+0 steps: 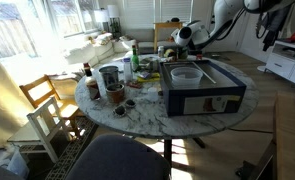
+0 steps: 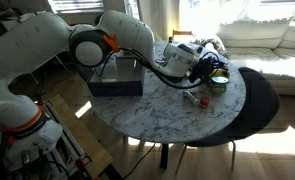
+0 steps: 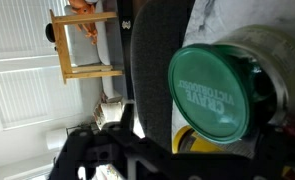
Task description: Pick up the green lid and put it on top of the yellow coffee can near the yellow and brown bottle
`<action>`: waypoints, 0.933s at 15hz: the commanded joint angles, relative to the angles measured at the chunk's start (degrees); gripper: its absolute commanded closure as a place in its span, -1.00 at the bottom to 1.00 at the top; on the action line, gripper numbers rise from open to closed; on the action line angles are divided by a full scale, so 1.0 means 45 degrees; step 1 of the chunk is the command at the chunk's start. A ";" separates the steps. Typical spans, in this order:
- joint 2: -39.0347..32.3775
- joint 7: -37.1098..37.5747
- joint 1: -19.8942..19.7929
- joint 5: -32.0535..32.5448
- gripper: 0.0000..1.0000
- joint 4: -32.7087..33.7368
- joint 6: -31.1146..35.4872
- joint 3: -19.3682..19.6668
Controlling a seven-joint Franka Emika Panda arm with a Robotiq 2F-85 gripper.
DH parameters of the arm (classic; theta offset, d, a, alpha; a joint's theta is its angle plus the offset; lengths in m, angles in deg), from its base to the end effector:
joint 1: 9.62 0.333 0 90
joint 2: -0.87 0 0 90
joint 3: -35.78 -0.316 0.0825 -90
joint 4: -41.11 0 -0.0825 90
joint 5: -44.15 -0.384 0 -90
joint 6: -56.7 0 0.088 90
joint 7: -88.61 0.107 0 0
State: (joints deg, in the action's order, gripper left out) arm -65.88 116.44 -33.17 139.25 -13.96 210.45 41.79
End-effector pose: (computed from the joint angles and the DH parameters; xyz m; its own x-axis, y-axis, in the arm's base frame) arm 0.7321 -0.3378 0.1754 0.8531 0.5194 0.0495 0.1660 -0.3602 0.9180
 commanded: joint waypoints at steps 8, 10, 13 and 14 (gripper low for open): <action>0.0805 -0.0588 -0.0308 -0.0407 -1.00 -0.1107 0.0857 -0.0321; 0.1007 -0.0699 -0.0314 -0.0481 -1.00 -0.1425 0.0915 -0.0350; 0.1528 -0.0928 -0.0345 -0.0751 -1.00 -0.2168 0.0865 -0.0400; 0.1700 -0.0872 -0.0366 -0.0826 -1.00 -0.2363 0.0874 -0.0393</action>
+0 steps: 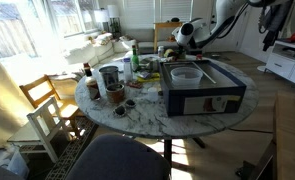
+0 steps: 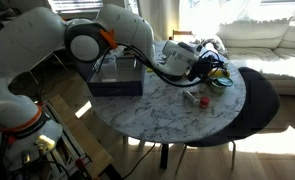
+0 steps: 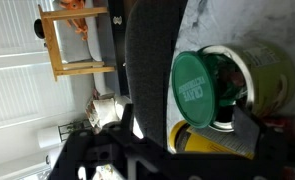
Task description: Pick up the green lid and put it on top of the yellow coffee can near the yellow and brown bottle
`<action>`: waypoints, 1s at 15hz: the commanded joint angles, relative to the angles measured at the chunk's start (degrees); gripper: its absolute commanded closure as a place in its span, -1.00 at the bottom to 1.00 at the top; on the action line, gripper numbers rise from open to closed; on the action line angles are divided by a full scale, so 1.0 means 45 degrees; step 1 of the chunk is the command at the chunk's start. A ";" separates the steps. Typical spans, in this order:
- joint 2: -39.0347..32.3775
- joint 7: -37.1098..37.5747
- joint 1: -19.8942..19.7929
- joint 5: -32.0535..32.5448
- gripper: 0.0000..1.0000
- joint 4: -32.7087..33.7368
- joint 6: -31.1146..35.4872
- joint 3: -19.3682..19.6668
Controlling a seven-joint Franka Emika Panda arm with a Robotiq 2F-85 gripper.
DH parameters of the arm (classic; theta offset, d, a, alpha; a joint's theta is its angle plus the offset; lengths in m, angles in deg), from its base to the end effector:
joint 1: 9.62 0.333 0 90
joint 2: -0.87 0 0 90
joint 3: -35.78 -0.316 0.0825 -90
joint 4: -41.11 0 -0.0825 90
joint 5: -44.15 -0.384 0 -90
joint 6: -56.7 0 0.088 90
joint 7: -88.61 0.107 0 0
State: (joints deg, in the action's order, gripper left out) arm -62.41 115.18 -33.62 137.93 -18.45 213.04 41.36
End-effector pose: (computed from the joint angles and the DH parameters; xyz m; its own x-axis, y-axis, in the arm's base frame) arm 0.7249 -0.3338 0.1869 0.8419 0.5360 0.0619 0.1879 -0.3987 0.8976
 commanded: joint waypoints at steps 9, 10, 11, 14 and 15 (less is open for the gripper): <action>0.2472 -0.0348 -0.1599 -0.3891 -1.00 -0.2546 0.0666 -0.1364; 0.2444 -0.0483 -0.1809 -0.4469 -1.00 -0.2406 0.0631 -0.1620; 0.2363 -0.0389 -0.1959 -0.4953 -1.00 -0.2146 0.0551 -0.1808; 0.2343 -0.0105 -0.1781 -0.5111 -1.00 -0.1984 0.0382 -0.1614; 0.2355 -0.0148 -0.1832 -0.5221 -1.00 -0.1925 0.0380 -0.1673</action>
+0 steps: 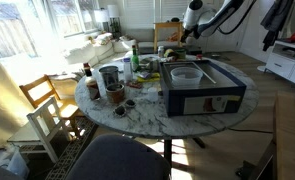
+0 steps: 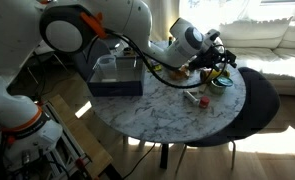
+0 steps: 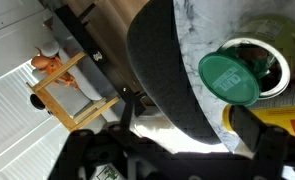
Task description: Pick up the green lid and put it on top of the yellow coffee can near the yellow and brown bottle
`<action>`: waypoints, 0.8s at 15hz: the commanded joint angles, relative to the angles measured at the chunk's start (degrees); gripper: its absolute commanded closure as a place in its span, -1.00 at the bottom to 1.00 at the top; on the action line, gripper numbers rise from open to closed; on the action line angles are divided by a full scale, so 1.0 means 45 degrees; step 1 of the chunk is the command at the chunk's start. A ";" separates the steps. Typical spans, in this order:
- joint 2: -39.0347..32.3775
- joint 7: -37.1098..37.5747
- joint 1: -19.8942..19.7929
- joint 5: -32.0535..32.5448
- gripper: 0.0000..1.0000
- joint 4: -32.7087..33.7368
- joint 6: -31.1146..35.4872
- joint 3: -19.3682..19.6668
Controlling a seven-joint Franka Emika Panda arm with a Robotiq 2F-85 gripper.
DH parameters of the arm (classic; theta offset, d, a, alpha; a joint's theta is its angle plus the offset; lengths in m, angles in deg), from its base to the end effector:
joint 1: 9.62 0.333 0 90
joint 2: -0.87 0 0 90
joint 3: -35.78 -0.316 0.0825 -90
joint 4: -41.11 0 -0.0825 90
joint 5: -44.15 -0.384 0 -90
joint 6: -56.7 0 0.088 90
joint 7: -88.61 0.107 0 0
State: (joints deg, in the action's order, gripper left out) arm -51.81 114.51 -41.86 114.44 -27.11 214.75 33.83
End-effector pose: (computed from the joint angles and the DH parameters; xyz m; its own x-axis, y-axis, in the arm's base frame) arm 0.7010 -0.3747 0.2781 0.8750 0.2044 0.4389 -0.1706 -0.7183 0.6745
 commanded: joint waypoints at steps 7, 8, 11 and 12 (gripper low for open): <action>-0.0697 -0.1358 0.0806 -0.2677 -1.00 0.1139 -0.0892 0.0642; -0.0894 -0.1606 0.0671 -0.3383 -1.00 0.1555 -0.1245 0.0258; -0.1778 -0.2638 -0.0020 -0.4753 -1.00 0.3419 -0.2971 -0.1495; -0.2187 -0.2924 0.0004 -0.5283 -1.00 0.4213 -0.3564 -0.1726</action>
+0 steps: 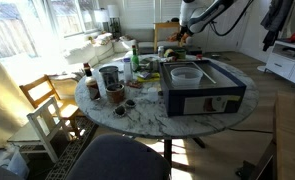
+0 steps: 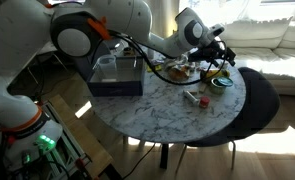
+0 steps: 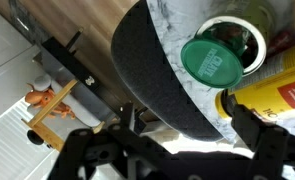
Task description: Pick up the green lid and put it on top of the yellow coffee can near the yellow and brown bottle
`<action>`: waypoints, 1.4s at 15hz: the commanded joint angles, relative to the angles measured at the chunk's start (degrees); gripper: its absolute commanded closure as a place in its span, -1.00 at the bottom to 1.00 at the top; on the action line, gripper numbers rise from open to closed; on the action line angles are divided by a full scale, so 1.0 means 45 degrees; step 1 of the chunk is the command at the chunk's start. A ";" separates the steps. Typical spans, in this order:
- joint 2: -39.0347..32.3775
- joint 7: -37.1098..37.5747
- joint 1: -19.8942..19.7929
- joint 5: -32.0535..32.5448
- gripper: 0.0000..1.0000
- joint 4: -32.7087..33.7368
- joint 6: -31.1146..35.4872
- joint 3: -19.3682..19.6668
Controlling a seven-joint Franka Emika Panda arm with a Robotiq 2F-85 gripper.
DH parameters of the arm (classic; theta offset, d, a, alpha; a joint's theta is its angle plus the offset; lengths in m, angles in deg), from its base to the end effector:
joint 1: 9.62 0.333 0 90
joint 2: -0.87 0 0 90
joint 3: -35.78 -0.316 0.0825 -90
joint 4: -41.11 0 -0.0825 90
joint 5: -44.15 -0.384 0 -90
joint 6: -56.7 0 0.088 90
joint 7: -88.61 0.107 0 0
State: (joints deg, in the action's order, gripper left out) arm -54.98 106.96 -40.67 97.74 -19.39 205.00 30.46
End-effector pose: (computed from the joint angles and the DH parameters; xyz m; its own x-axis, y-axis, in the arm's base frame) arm 0.7289 -0.3684 0.2975 0.8820 0.0151 0.4710 -0.2825 -0.7830 0.5541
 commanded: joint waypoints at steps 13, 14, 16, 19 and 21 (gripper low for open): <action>-0.4653 -0.0262 0.0675 -0.8748 0.13 0.7856 -0.3972 0.1981; -0.4869 0.0061 0.0699 -0.9203 0.29 0.8127 -0.3918 0.2232; -0.5228 0.0448 0.0780 -0.9856 0.60 0.8566 -0.3877 0.2567; -0.5664 0.1101 0.0982 -1.0219 0.98 0.8976 -0.3766 0.3080; -0.5142 0.1709 0.1177 -1.0269 1.00 0.7772 -0.3046 0.3411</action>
State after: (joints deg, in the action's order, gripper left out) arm -76.73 110.94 -36.52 53.64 15.57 188.65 42.65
